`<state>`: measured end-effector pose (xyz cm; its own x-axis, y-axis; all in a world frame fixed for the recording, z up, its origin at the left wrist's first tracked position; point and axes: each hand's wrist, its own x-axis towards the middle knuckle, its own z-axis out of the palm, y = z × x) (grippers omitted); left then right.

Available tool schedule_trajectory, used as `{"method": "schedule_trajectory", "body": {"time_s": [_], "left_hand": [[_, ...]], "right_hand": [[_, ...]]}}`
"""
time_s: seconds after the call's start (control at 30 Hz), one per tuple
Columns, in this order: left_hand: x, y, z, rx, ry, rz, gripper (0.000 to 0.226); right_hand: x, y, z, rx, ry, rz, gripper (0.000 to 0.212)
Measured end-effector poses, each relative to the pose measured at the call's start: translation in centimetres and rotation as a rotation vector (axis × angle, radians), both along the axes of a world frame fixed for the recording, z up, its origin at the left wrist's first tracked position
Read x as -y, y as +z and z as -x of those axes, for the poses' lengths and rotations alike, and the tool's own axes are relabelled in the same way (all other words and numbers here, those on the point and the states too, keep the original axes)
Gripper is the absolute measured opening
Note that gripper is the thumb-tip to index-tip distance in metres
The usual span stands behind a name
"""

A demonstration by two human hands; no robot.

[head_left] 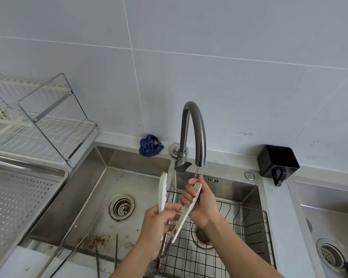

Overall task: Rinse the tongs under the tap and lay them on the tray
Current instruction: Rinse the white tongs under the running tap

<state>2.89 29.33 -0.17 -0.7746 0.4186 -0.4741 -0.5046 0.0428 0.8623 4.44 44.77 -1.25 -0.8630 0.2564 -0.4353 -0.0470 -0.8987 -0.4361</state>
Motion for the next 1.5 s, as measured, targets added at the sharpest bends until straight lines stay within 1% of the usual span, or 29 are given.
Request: {"method": "schedule_trajectory", "body": {"time_s": [0.03,0.1,0.17,0.2,0.27,0.3,0.33,0.37,0.43,0.47,0.5,0.53,0.57,0.6,0.63,0.67,0.7,0.73,0.77,0.8,0.87,0.97,1.1,1.2,1.23,1.3,1.37,1.43,1.5], "left_hand": [[0.0,-0.1,0.0,-0.006,0.005,-0.005,0.024],[-0.3,-0.2,-0.1,-0.043,0.021,-0.001,0.018],[-0.6,0.0,0.2,-0.088,0.044,0.010,0.009],[-0.7,0.1,0.4,-0.104,0.050,0.013,0.008],[-0.8,0.2,0.7,-0.121,0.065,0.001,0.012],[-0.8,0.4,0.8,-0.135,0.070,0.005,0.015],[-0.9,0.6,0.7,-0.155,0.072,0.019,0.015],[-1.0,0.7,0.7,-0.178,0.076,0.033,0.013],[-1.4,1.2,0.7,-0.223,0.077,0.034,0.010],[-1.6,1.4,0.8,-0.246,0.077,0.024,0.012],[-1.9,1.4,1.0,-0.259,0.085,0.011,0.015],[-2.1,1.5,1.1,-0.260,0.100,-0.010,0.016],[-2.2,1.4,1.2,-0.257,0.118,-0.028,0.015],[-2.4,1.3,1.2,-0.256,0.135,-0.036,0.014],[-2.5,1.3,1.2,-0.255,0.150,-0.033,0.015],[-2.6,1.1,1.2,-0.245,0.163,-0.031,0.017],[-2.7,1.0,1.2,-0.221,0.181,-0.028,0.020],[-3.0,1.0,1.3,-0.187,0.207,-0.033,0.021],[-3.3,1.0,1.6,-0.151,0.229,-0.047,0.017],[-3.6,1.2,1.9,-0.127,0.236,-0.063,0.011],[-4.3,1.6,2.4,-0.148,0.199,-0.074,0.005],[-5.2,2.1,2.3,-0.225,0.097,-0.100,0.006],[-5.1,1.4,1.7,-0.356,0.031,0.036,0.007],[-4.8,0.7,0.8,-0.351,-0.034,0.066,0.011],[-4.6,0.5,0.5,-0.332,-0.045,0.070,0.011],[-4.3,0.0,0.1,-0.309,-0.038,0.112,0.011],[-4.0,-0.3,-0.2,-0.297,-0.033,0.155,0.010],[-3.7,-0.4,-0.6,-0.310,-0.038,0.183,0.010],[-3.7,-0.3,-1.0,-0.342,-0.040,0.203,0.009]], "right_hand": [[0.1,0.2,0.0,0.026,0.014,-0.030,0.044],[1.0,0.0,-0.1,0.046,0.032,-0.076,0.053],[2.2,-0.5,-0.3,0.045,0.009,-0.046,0.063],[2.4,-0.5,-0.3,0.047,-0.004,-0.030,0.064],[1.4,0.2,0.0,0.058,-0.040,-0.007,0.064],[0.7,0.6,0.1,0.046,-0.057,-0.026,0.065],[-0.1,1.0,0.1,0.032,-0.072,-0.091,0.065],[-0.5,1.2,0.0,0.047,-0.062,-0.247,0.061],[0.3,1.0,-0.5,0.143,0.084,-0.796,0.037],[1.0,0.6,-0.8,0.199,0.151,-1.016,0.024],[1.3,0.1,-0.8,0.276,0.167,-1.101,0.016],[1.3,-0.2,-0.7,0.340,0.145,-1.042,0.012],[1.0,-0.4,-0.7,0.349,0.124,-0.890,0.008],[0.6,-0.5,-0.8,0.309,0.125,-0.705,0.009],[0.6,-0.4,-0.8,0.268,0.137,-0.567,0.017],[0.8,-0.4,-0.9,0.249,0.192,-0.546,0.027],[1.4,-0.6,-1.1,0.251,0.271,-0.629,0.035],[2.0,-0.5,-1.3,0.253,0.350,-0.754,0.038],[2.5,-0.5,-1.4,0.237,0.398,-0.844,0.032],[2.5,-0.6,-1.4,0.238,0.389,-0.870,0.022],[1.7,-0.4,-1.0,0.240,0.254,-0.847,0.006],[0.4,-0.6,-0.9,0.192,0.103,-0.861,0.013],[0.6,-1.8,-1.8,0.187,0.068,-0.920,0.020],[0.1,-2.3,-2.3,0.230,0.100,-0.961,0.029],[0.1,-2.3,-2.4,0.233,0.129,-0.984,0.026],[0.0,-2.1,-2.1,0.240,0.152,-1.105,0.016],[-0.2,-1.4,-1.7,0.244,0.081,-1.238,0.009],[-0.6,-0.6,-1.0,0.270,-0.024,-1.284,0.004],[-0.6,0.0,-0.5,0.318,-0.105,-1.293,0.014]]}}
